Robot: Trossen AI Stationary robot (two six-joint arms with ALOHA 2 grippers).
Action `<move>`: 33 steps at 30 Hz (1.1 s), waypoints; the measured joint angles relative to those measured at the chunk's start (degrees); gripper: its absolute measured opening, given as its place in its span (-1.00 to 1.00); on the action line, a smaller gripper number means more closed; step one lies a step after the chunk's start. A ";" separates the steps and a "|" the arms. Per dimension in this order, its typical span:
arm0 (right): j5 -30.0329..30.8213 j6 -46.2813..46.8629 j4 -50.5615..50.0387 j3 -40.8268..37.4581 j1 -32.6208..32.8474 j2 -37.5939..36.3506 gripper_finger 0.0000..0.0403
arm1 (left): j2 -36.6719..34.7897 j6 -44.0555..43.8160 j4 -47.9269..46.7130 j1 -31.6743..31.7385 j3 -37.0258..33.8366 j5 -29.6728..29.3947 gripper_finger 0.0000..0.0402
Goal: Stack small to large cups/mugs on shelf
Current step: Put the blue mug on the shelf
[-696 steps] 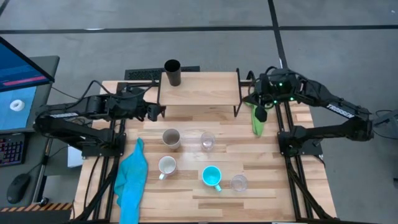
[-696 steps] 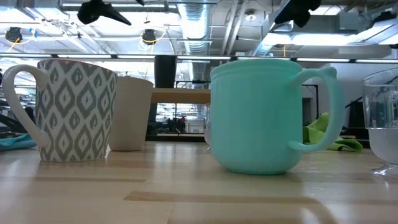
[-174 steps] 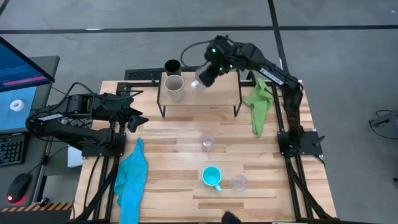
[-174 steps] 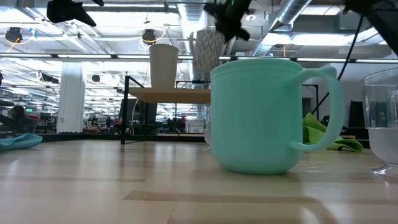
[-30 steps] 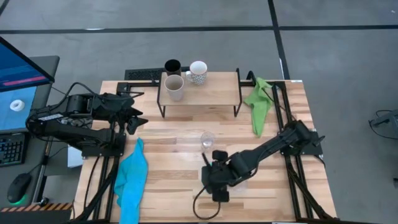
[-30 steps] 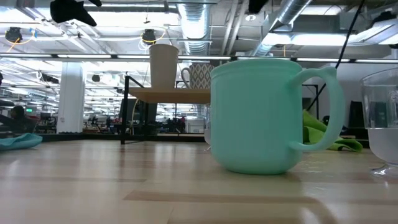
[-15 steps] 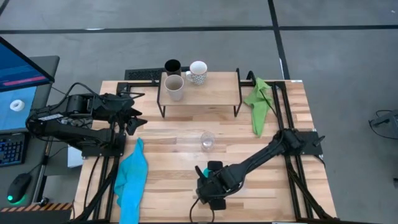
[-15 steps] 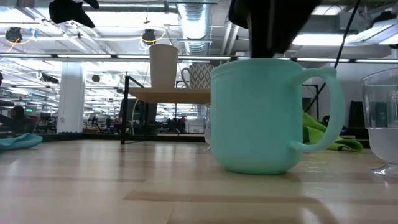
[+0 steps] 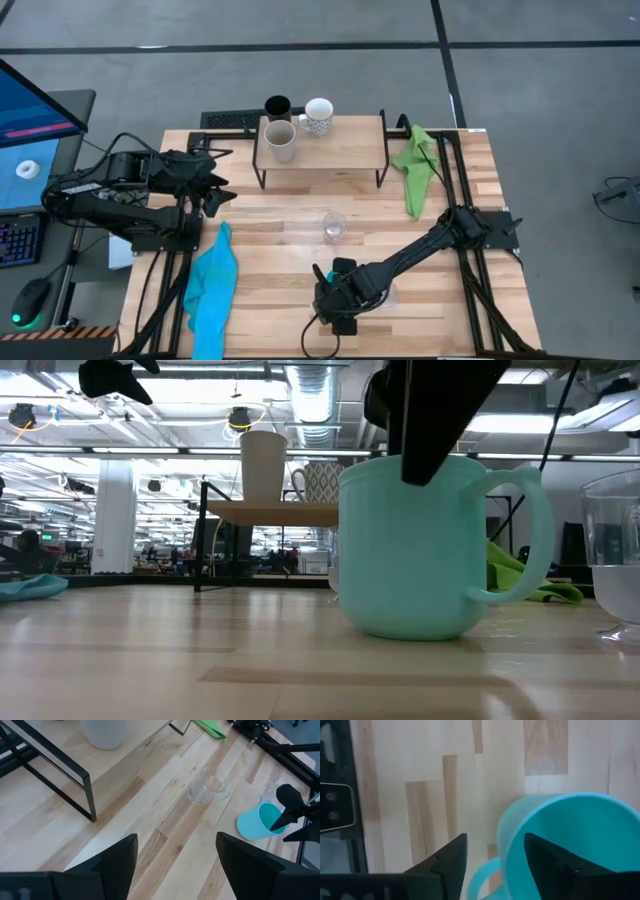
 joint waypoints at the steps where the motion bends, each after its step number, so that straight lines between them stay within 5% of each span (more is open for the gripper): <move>1: 0.09 0.00 -0.09 -0.03 -0.11 0.00 0.03 | 0.00 0.00 0.00 0.01 0.00 -0.06 0.30; 13: -0.11 1.10 -0.67 0.06 -0.67 -0.05 -0.92 | 0.00 -0.92 0.02 -0.01 0.00 -0.05 0.30; 33: -1.27 -1.33 -3.69 0.04 -2.83 -11.94 -0.96 | 0.02 -1.13 0.13 0.01 -0.01 -0.03 0.30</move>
